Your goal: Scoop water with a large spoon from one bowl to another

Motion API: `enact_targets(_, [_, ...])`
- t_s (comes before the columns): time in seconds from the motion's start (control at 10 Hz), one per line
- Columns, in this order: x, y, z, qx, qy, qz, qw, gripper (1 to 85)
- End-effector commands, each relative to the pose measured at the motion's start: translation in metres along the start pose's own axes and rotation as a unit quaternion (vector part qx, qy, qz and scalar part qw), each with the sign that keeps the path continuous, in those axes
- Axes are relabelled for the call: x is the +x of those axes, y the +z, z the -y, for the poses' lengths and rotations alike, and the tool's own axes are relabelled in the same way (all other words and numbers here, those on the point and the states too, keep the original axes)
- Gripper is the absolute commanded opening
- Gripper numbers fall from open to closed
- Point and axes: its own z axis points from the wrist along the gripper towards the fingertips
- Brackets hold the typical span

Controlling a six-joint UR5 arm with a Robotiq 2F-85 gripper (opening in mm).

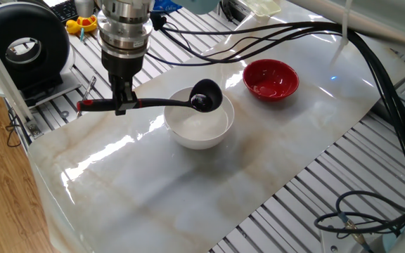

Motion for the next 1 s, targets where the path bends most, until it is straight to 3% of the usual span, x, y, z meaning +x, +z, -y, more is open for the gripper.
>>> enact_targets(0.0, [-0.0033, -0.0014, -0.0016, -0.004, 0.007, 0.004, 1.0, 1.3])
enact_targets(0.9, [-0.0051, -0.0016, -0.003, -0.007, 0.013, 0.006, 0.9999, 1.3])
